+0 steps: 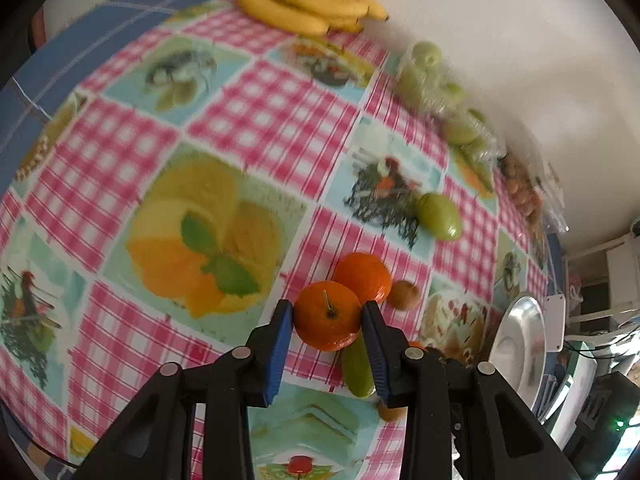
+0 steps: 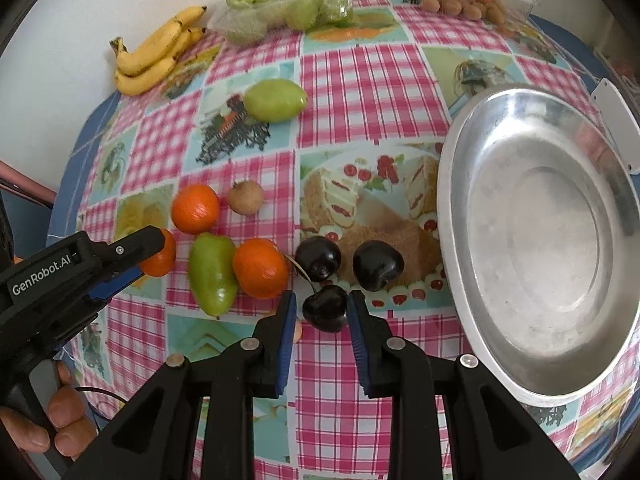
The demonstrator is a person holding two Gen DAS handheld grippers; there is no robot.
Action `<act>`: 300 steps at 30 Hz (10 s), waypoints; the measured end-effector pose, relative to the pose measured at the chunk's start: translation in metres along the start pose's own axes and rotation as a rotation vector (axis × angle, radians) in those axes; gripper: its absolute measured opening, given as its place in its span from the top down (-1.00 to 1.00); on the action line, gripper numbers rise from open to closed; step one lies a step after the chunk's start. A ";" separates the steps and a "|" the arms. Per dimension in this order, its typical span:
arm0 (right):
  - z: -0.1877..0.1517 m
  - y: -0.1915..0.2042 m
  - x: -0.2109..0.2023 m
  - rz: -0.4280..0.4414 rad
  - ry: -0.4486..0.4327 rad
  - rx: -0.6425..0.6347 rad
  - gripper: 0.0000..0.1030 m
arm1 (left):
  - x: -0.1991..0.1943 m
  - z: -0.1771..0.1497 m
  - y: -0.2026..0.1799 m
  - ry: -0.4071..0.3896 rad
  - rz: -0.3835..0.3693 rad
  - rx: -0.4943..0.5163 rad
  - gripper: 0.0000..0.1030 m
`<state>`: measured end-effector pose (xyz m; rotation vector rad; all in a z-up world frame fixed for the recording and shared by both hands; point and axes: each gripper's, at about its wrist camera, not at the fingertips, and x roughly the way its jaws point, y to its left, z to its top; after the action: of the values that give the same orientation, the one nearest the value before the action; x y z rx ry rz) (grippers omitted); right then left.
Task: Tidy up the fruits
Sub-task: 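Lift the plum toward the steel bowl with the right tool while the left tool lifts the tangerine, then open the right tool to drop the plum in the bowl while the left tool lowers the tangerine in, then withdraw both tools from the steel bowl back toward the remaining fruit, then grasp a brown kiwi with the right tool while the left tool grasps a green mango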
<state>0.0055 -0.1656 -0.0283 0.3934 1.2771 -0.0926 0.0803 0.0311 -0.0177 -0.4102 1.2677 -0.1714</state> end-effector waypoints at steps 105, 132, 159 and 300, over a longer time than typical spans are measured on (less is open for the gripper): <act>0.009 -0.196 -0.047 -0.211 -0.107 0.464 0.48 | 0.078 -0.112 -0.221 0.114 0.008 0.656 0.25; 0.006 -0.196 -0.075 -0.200 -0.165 0.473 0.00 | 0.045 -0.096 -0.227 0.027 0.037 0.671 -0.53; 0.019 -0.173 -0.033 -0.249 -0.034 0.344 -0.20 | 0.060 -0.066 -0.170 -0.028 0.295 0.569 -1.00; -0.011 0.037 0.030 0.009 0.073 -0.148 0.47 | 0.034 -0.022 -0.036 0.119 -0.029 0.238 0.26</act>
<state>0.0149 -0.1233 -0.0501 0.2778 1.3445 0.0243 0.0730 -0.0181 -0.0397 -0.2155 1.3405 -0.3719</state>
